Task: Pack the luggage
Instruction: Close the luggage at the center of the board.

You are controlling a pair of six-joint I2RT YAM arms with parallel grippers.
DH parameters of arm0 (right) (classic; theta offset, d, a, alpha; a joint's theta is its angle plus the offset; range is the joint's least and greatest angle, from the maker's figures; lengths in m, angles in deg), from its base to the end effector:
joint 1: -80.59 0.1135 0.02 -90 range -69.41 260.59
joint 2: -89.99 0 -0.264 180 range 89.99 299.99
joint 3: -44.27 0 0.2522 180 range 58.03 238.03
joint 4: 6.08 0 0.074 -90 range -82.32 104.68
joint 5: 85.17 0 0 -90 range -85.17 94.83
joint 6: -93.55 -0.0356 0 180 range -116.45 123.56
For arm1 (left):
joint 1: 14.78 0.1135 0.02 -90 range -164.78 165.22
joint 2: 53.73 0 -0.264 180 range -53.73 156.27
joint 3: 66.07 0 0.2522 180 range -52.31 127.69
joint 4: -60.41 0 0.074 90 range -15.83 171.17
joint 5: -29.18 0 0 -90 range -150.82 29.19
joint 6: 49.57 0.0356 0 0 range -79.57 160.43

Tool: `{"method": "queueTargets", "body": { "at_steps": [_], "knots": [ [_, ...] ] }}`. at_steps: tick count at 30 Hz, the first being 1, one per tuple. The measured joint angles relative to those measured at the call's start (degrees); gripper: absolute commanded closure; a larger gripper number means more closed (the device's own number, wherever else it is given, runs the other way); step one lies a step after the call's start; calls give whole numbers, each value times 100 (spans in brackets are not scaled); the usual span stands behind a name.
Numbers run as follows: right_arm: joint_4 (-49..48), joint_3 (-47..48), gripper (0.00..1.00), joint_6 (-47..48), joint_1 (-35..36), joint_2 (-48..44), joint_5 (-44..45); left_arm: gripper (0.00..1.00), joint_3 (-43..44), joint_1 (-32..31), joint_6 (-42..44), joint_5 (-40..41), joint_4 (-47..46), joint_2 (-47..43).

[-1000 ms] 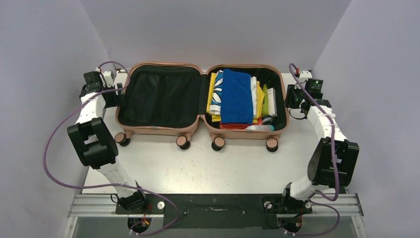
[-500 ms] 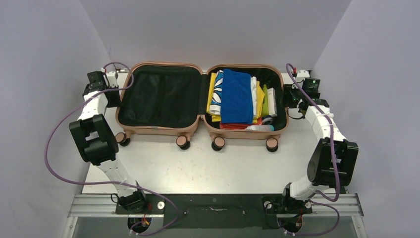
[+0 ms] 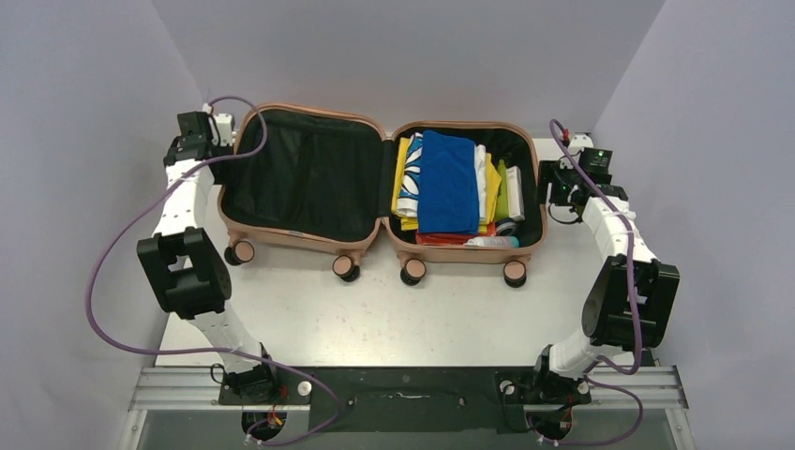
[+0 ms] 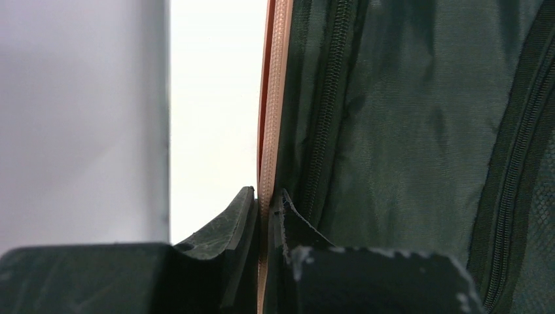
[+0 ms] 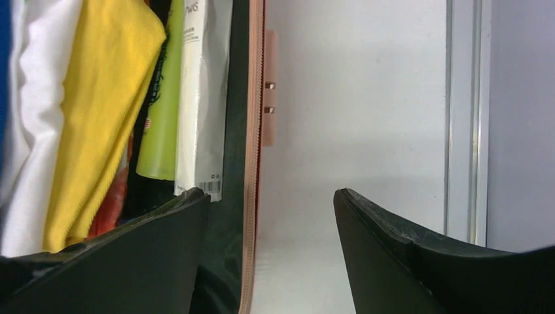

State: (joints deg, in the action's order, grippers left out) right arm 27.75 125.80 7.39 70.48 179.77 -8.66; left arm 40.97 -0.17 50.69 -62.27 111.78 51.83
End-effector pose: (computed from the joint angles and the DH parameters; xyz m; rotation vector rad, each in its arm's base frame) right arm 0.3452 -0.0531 0.2685 0.0050 2.2848 0.1447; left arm 0.4004 0.1034 0.2905 -0.0816 2.4465 0.1622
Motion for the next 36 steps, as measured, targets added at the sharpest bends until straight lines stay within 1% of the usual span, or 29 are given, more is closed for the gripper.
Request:
{"method": "queueTargets", "body": {
  "at_steps": [5, 9, 15, 18, 21, 24, 28, 33, 36],
  "knots": [
    [22, 199, 27, -114, -2, -2, -516, 100, 424, -660, 168, 809, 236, -560],
    [-31, 428, 25, -407, 4, -44, -1237, 100, 1097, -1274, 249, 1255, 435, -787],
    [-348, 927, 25, -1246, 199, -20, -2457, 100, 2374, -2450, 415, 1862, 765, -804],
    [-748, 1325, 25, -1823, 437, 133, -2992, 100, 2983, -3053, 520, 2120, 940, -765],
    [-1462, 1486, 25, -2559, 695, 326, -3469, 100, 3768, -3764, 636, 2424, 1145, -577],
    [-2247, 1484, 25, -3429, 870, 557, -3851, 100, 4190, -4269, 739, 2699, 1211, -411],
    [-3696, 1467, 25, -4848, 944, 970, -4192, 100, 4415, -4887, 914, 3150, 1211, -275],
    [-5639, 1453, 25, -6826, 1012, 1521, -4341, 100, 4513, -5407, 1078, 3547, 1147, -210],
    [-6500, 1502, 25, -7783, 1174, 1858, -4334, 100, 4677, -5683, 1137, 3676, 1086, -90]
  ]
}}
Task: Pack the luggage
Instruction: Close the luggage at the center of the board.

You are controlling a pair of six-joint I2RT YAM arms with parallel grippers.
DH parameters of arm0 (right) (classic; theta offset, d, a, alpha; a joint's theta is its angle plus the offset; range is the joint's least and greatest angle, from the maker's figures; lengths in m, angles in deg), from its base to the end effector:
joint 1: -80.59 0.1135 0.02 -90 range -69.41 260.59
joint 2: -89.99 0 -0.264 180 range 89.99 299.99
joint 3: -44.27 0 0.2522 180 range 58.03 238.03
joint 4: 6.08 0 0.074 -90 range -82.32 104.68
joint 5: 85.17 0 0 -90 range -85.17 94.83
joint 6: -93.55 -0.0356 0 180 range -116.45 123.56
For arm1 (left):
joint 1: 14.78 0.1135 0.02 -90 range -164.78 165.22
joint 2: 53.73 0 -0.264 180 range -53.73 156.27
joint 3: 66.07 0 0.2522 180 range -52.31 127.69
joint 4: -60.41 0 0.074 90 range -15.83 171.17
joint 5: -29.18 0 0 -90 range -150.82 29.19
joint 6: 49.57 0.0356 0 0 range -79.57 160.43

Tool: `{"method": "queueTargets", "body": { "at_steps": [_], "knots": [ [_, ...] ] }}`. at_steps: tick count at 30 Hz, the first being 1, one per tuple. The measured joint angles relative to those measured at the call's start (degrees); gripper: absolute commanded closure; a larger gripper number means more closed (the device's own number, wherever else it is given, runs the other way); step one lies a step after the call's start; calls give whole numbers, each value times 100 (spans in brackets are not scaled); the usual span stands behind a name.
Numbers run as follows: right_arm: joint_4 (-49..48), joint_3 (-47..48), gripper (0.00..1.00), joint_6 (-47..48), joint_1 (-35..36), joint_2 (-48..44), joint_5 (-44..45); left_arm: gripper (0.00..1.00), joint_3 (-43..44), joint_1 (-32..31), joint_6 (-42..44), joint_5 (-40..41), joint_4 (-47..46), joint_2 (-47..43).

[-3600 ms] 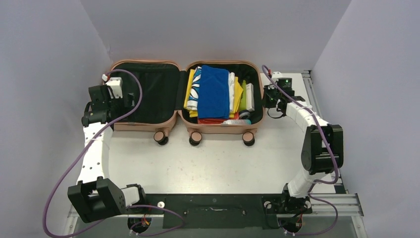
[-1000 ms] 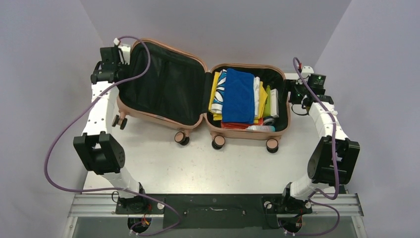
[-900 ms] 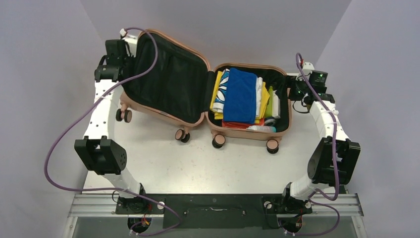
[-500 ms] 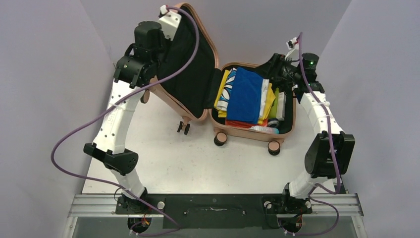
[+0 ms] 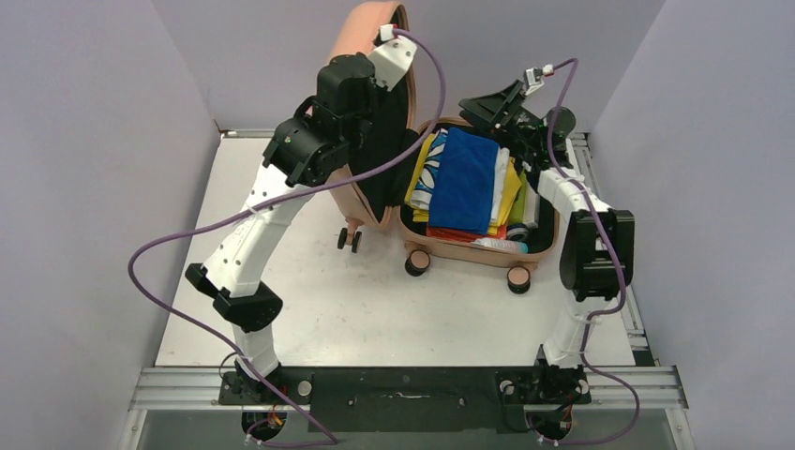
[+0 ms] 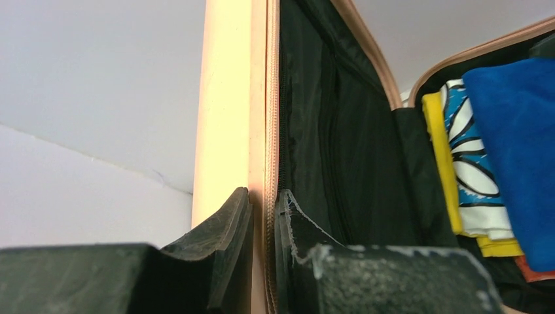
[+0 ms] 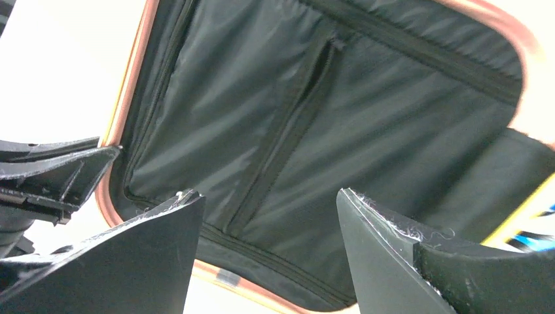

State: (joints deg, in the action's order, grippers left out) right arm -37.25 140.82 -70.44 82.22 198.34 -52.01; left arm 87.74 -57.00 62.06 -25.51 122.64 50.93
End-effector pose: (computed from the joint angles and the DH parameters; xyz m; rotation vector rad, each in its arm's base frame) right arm 0.4371 0.0423 0.3435 -0.0338 1.6194 1.6641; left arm 0.2746 -0.2214 0.5364 0.5379 1.6818 0.2931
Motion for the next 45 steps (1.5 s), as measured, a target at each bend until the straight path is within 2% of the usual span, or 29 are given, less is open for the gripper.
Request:
{"method": "queueTargets", "body": {
  "at_steps": [4, 13, 21, 24, 25, 27, 29, 32, 33, 38, 42, 45],
  "knots": [
    [-542, 345, 23, -785, 352, 391, 35, 100, 275, -326, 48, 118, -136, 243],
    [-1384, 1445, 24, -1805, 944, 780, 323, 100, 535, -1016, 138, 216, -546, 608],
    [-2142, 1515, 25, -2551, 866, 870, 450, 100, 802, -1469, 107, -28, -850, 1082],
    [-2345, 1379, 25, -2682, 710, 866, 448, 94, 876, -1521, 92, -133, -946, 1178],
    [-2396, 1303, 25, -2719, 649, 850, 450, 89, 879, -1541, 72, -179, -949, 1196],
    [-2505, 1093, 25, -2791, 505, 815, 442, 70, 879, -1582, -2, -317, -949, 1224],
    [-2524, 914, 25, -2809, 363, 769, 415, 41, 879, -1622, -87, -564, -946, 1237],
    [-2474, 444, 25, -2782, 81, 577, 286, 6, 872, -1698, -214, -960, -903, 1244],
    [-2452, 310, 25, -2752, -2, 514, 221, 3, 868, -1722, -267, -1097, -876, 1244],
    [-2164, -293, 25, -2376, -417, 160, -173, 4, 769, -1700, -437, -1696, -890, 1228],
    [-514, -343, 24, -894, -420, -103, -282, 4, 916, -1569, -586, -2009, -909, 1224],
    [887, -205, 23, 367, -190, -225, -203, 3, 1220, -1211, -850, -2337, -927, 1224]
  ]
}}
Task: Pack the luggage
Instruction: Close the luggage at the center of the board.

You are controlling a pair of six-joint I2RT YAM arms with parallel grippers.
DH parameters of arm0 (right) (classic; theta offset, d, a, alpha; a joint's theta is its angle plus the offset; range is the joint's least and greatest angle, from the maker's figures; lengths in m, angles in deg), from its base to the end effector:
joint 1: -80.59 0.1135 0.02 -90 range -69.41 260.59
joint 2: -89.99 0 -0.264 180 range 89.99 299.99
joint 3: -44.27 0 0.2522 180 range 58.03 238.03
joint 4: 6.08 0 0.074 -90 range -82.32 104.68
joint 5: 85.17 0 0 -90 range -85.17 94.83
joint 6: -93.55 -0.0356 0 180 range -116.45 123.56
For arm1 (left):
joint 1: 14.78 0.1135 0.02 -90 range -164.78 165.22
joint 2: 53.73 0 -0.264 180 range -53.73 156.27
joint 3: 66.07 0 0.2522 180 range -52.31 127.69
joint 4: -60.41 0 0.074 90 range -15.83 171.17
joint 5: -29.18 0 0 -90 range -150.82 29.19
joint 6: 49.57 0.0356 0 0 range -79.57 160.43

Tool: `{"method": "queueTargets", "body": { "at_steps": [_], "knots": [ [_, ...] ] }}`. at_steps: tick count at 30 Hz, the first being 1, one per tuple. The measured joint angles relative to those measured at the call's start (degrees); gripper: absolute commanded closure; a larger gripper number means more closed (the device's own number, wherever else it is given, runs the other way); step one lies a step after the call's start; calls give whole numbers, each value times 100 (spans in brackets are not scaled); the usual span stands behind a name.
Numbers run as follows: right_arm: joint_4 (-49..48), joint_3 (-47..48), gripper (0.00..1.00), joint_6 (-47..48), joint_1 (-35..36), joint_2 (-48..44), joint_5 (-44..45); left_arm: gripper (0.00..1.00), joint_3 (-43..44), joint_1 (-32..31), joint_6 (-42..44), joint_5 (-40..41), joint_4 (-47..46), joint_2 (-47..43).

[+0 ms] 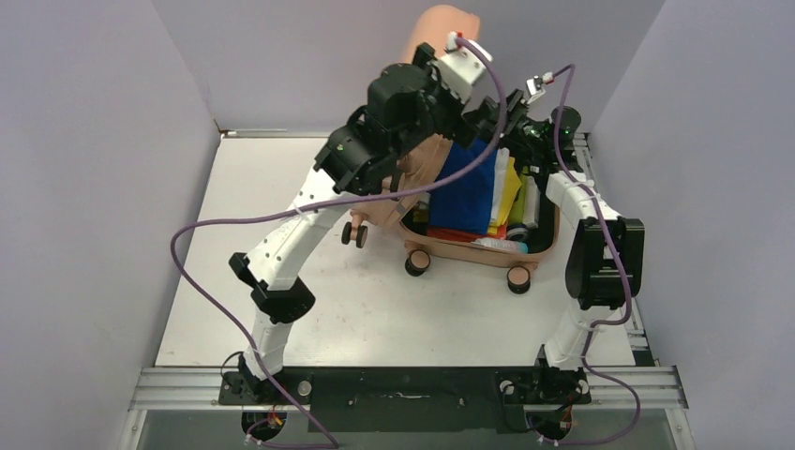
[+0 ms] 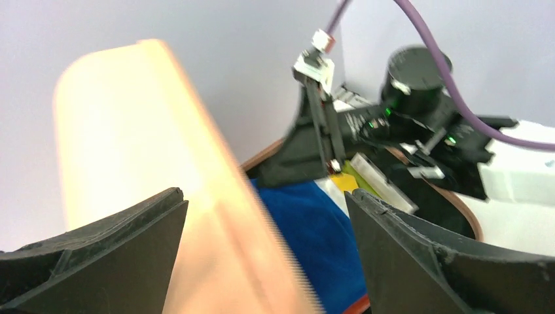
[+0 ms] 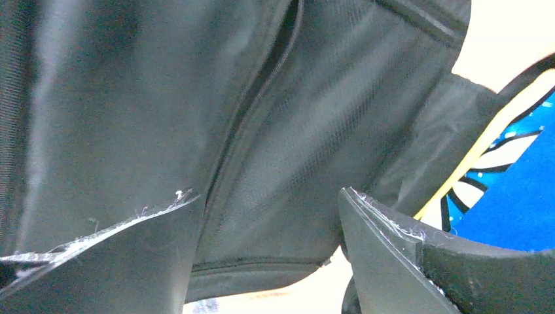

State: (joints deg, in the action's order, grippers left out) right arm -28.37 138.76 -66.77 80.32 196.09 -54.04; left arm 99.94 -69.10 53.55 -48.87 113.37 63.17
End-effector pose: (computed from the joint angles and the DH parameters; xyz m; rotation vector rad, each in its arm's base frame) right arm 0.4312 0.0284 0.3335 0.0318 1.7256 1.6470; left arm 0.2469 -0.3313 0.5323 0.7780 1.4552 -0.3793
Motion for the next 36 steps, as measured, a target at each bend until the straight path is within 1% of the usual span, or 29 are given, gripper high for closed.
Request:
{"method": "queueTargets", "body": {
  "at_steps": [2, 4, 9, 12, 17, 20, 24, 26, 30, 32, 33, 36],
  "knots": [
    [485, 17, 23, 431, 116, -48, 15, 3, 76, 289, -177, -208, -74, -55],
    [767, 35, 23, 680, 229, -66, 13, 3, 33, 476, -339, -376, -98, -101],
    [1217, 50, 23, 1014, 216, -68, 109, 4, 0, 463, -667, -960, -39, -13],
    [1482, 46, 23, 1235, 129, -74, 170, 4, 103, 450, -850, -1421, -20, 63],
    [1886, -136, 23, 1532, -9, -258, 214, 4, 422, 614, -1161, -1967, -11, 66],
    [2100, -385, 23, 1578, -184, -577, 225, 4, 542, 776, -1285, -1978, -20, 15],
    [2800, -719, 23, 1884, -872, -1029, 138, 4, 374, 1154, -1311, -1650, -70, -203],
    [3451, -750, 23, 2284, -1189, -1154, 118, 4, -243, 1521, -1410, -1622, -223, -533],
    [4996, -632, 22, 3473, -1541, -1248, 234, 4, -2288, 2570, -1620, -1622, -737, -1285],
    [5746, -485, 21, 4107, -1578, -1248, 446, 4, -3058, 2909, -1696, -1602, -973, -1355],
    [5949, -444, 21, 4325, -1580, -1248, 533, 4, -3469, 3036, -1731, -1604, -1093, -1355],
    [6625, -251, 21, 5082, -1578, -1246, 951, 4, -4559, 3156, -1847, -1696, -1250, -1169]
  ]
}}
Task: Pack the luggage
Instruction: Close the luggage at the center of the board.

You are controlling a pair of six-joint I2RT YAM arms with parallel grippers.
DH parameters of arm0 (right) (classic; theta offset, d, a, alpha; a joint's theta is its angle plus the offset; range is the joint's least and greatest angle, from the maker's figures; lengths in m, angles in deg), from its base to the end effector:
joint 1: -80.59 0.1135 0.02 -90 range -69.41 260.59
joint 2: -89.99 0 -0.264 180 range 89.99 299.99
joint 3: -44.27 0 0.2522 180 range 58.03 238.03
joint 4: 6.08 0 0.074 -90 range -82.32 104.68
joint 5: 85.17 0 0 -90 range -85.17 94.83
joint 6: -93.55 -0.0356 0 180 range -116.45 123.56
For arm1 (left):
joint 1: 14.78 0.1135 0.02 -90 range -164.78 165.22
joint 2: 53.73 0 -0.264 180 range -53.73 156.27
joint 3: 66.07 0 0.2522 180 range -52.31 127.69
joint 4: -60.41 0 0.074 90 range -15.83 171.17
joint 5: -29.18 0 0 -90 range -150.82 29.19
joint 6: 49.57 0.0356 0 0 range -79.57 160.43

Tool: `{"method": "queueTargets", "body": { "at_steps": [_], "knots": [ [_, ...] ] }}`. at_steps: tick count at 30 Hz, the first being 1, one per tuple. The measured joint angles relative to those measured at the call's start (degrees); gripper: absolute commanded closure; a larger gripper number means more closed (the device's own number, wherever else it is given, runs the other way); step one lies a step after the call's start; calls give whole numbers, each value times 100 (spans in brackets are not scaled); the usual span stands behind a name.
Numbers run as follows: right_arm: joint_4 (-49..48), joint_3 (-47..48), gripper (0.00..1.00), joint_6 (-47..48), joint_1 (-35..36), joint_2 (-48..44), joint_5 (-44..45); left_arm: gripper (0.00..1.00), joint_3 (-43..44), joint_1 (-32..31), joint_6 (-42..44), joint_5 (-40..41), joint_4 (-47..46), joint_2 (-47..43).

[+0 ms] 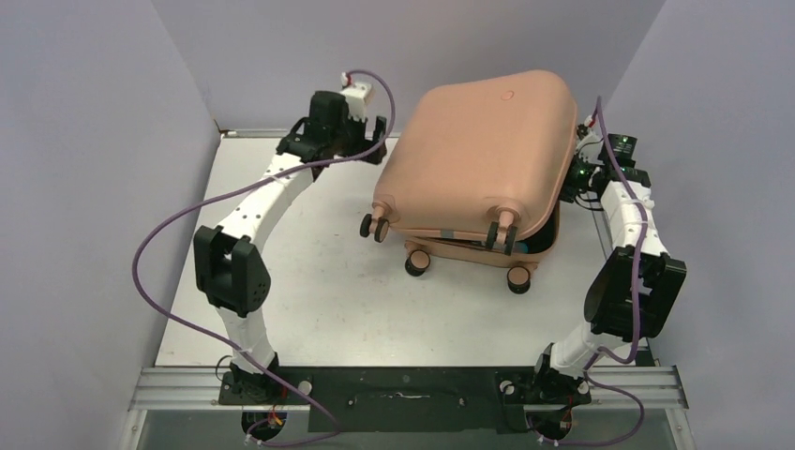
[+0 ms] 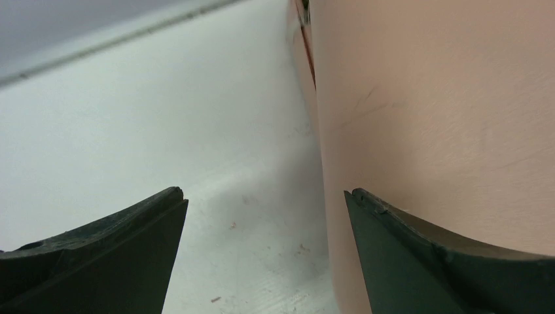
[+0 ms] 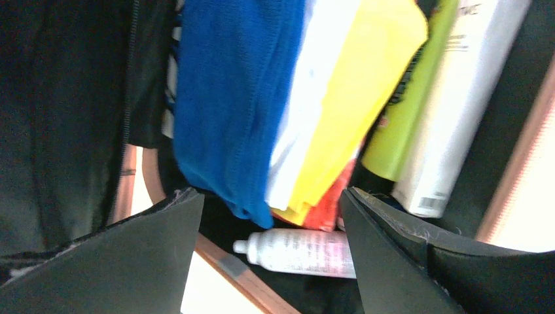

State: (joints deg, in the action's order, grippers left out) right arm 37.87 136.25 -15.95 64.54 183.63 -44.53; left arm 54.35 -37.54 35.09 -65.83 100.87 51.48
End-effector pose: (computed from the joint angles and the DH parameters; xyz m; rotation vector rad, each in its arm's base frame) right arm 0.3504 -0.0727 0.3002 0.2787 2.2198 1.0370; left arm 0.3968 -0.1699 0.3877 0.3634 1.9997 -0.3989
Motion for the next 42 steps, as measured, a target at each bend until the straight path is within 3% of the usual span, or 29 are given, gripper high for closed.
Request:
{"method": "queueTargets", "body": {
  "at_steps": [4, 15, 27, 42],
  "knots": [
    [776, 566, 21, 817, -7, 214, 463, 4, -737, -35, -61, -138, -22, 262],
    [1709, 1823, 18, 2194, 391, 640, 2503, 4, -1381, 46, -203, -302, -756, 192],
    [1687, 1834, 15, 3215, 643, 638, 4944, 4, -1567, 81, -374, -474, -1067, 173],
    [2061, 1504, 14, 4404, 496, 634, 6367, 4, -1692, 81, -680, -553, -1154, 225]
  ]
}}
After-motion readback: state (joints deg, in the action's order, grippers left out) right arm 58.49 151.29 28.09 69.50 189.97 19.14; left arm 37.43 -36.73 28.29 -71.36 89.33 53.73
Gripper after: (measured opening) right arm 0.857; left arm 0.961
